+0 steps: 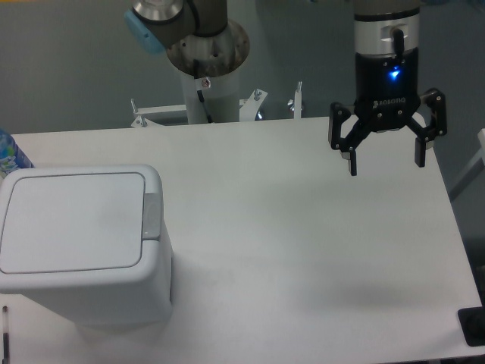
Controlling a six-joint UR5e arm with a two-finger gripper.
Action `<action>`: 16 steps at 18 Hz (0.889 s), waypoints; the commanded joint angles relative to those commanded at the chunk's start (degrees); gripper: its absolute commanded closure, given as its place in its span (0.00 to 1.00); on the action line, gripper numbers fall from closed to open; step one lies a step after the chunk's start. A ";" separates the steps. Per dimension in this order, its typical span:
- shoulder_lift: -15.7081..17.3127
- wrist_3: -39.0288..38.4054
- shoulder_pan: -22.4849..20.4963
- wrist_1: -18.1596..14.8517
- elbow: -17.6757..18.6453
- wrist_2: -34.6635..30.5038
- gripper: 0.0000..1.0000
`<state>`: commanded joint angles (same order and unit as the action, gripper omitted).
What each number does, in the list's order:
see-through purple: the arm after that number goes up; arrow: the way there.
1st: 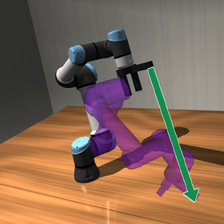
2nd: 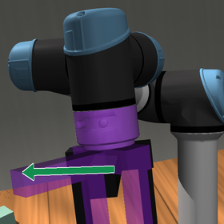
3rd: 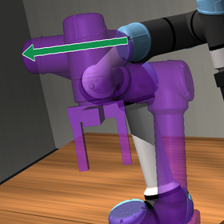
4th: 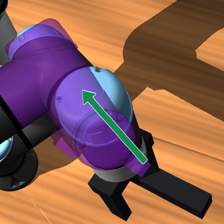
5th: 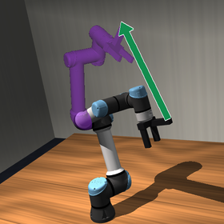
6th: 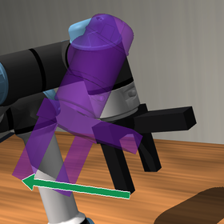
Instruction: Open the trash can
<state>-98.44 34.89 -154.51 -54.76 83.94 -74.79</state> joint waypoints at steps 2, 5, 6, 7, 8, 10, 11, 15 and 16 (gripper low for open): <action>0.00 0.00 -0.09 0.09 -0.09 -0.09 0.00; 0.00 -0.09 0.00 0.09 -0.18 -0.09 0.00; 0.00 -0.09 0.00 0.09 -0.18 -0.09 0.00; 0.00 -0.17 0.00 0.09 -0.18 -0.09 0.00; 0.09 -0.17 0.00 0.09 -0.35 0.00 0.00; 0.00 -0.70 0.00 0.09 -0.70 0.09 0.00; 0.00 -1.49 0.00 0.09 -0.70 0.17 0.00; -0.17 -3.86 0.09 0.09 -0.70 0.18 0.00; -0.18 -4.48 0.09 0.09 -0.62 0.18 0.00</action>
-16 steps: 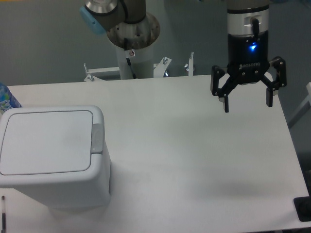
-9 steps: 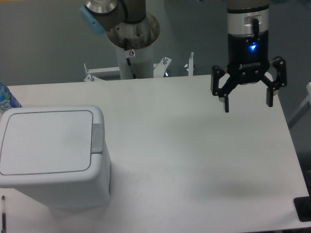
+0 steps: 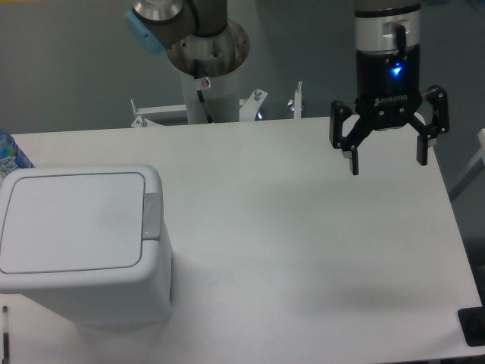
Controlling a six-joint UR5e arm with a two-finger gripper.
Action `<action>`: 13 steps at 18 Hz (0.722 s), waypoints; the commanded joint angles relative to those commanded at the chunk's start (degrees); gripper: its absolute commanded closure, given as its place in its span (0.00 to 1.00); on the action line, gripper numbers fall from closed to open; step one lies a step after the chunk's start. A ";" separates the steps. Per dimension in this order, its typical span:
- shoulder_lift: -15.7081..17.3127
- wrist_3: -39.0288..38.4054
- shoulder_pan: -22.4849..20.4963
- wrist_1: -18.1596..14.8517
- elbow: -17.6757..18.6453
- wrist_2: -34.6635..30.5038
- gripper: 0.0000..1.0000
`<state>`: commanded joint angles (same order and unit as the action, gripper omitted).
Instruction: Open the trash can
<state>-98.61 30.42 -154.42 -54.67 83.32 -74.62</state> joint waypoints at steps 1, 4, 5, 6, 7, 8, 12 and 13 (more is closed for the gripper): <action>0.00 -0.53 0.17 0.00 -0.09 0.00 0.00; -0.35 -1.50 0.62 0.00 -0.09 0.09 0.00; -0.35 -1.50 0.70 0.00 -0.09 0.09 0.00; -0.53 -1.50 1.31 0.00 -0.17 0.17 0.00; -0.96 -1.59 2.19 0.00 -0.26 0.18 0.00; -0.97 -1.59 2.63 0.09 -0.52 0.18 0.00; -0.88 -2.55 4.04 0.09 -1.40 1.05 0.00; -0.79 -2.90 4.13 0.09 -1.14 0.97 0.00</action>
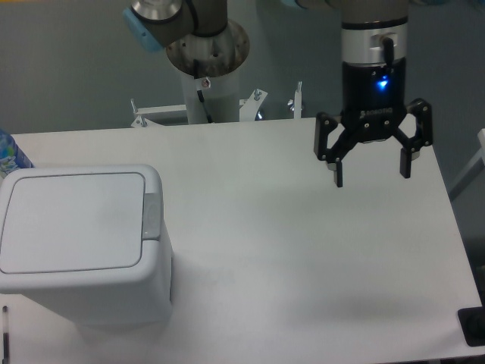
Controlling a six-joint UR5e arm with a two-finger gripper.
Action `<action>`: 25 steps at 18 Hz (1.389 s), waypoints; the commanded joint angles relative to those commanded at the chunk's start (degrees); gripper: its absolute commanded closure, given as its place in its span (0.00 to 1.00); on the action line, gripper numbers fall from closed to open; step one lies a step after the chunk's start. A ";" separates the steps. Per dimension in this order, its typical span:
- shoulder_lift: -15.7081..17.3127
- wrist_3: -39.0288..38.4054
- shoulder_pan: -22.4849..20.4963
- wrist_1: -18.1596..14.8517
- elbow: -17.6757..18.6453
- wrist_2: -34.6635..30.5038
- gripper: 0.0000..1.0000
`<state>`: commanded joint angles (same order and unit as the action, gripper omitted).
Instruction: Open the trash can
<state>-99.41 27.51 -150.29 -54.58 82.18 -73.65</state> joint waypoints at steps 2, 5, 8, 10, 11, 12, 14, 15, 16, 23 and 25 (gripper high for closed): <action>0.09 -2.27 0.26 0.00 0.35 -0.09 0.00; 0.09 -5.62 0.96 0.00 0.35 -0.09 0.00; 0.18 -6.07 1.58 -0.09 0.44 -0.09 0.00; -0.09 -6.07 2.81 -0.09 0.53 -0.09 0.00; -0.17 -6.07 3.42 -0.09 0.70 -0.09 0.00; -0.17 -6.07 3.95 -0.09 1.14 -0.09 0.00; -0.17 -6.07 5.00 -0.09 1.32 0.00 0.00; -0.17 -6.24 5.45 -0.09 1.50 0.17 0.00; -0.09 -6.85 5.97 -0.17 1.93 0.17 0.00; 0.35 -9.76 9.14 -0.35 3.96 0.35 0.00; 0.44 -11.07 10.19 -0.35 4.40 0.35 0.00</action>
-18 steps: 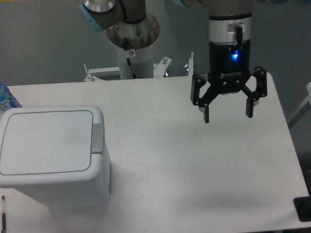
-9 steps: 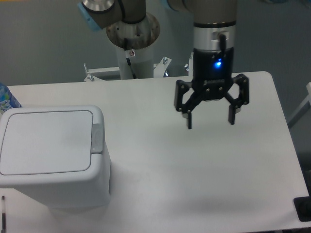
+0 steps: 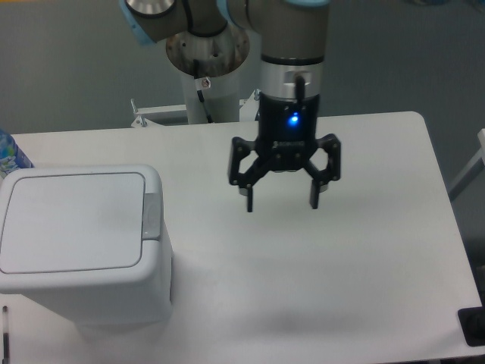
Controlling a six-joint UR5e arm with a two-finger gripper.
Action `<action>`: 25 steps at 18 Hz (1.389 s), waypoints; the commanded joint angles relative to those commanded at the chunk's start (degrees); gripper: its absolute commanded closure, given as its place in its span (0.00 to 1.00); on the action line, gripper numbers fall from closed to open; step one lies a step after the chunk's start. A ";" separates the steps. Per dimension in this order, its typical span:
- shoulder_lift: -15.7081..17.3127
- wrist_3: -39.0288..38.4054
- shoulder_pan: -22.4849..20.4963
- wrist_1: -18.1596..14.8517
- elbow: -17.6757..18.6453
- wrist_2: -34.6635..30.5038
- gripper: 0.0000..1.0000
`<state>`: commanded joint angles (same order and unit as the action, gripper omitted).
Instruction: Open the trash can
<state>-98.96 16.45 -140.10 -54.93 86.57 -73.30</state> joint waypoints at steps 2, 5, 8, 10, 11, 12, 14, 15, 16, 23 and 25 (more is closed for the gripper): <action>-0.09 -2.98 0.53 -0.09 0.09 0.61 0.00; 0.09 -5.11 0.53 -0.26 1.76 2.54 0.00; 0.17 -6.33 0.88 -0.26 1.85 4.65 0.00; 0.18 -8.44 1.06 -0.26 2.02 5.62 0.00; 0.00 -8.97 1.15 -0.26 2.02 6.06 0.00; 0.00 -9.15 1.15 -0.26 2.02 6.33 0.00; 0.00 -9.15 1.24 -0.18 2.63 6.42 0.00; 0.00 -9.15 1.32 -0.18 2.90 6.42 0.00; 0.00 -9.15 1.93 -0.18 2.81 6.42 0.00; 0.09 -11.17 2.90 -0.18 3.16 6.42 0.00; 0.09 -11.26 3.87 -0.18 3.16 6.33 0.00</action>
<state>-98.88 5.19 -136.23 -55.11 89.74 -66.97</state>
